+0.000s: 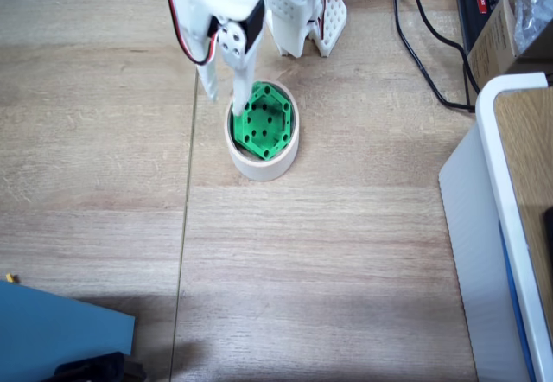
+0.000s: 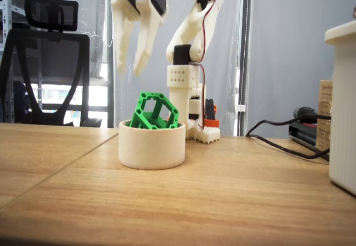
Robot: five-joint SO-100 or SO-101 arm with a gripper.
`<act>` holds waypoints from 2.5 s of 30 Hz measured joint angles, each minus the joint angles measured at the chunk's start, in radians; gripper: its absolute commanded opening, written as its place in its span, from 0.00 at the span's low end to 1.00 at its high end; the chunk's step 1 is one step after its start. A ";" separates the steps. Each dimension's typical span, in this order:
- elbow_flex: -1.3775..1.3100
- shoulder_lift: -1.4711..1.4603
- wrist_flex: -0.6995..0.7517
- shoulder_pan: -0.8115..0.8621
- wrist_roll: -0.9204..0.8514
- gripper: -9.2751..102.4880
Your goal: Grasp a component and put it in the bin.
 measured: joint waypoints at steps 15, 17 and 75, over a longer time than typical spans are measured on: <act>-0.021 0.224 0.002 0.103 -0.008 0.20; -0.021 0.278 0.002 0.147 -0.008 0.20; 1.046 0.980 -0.014 0.548 0.002 0.08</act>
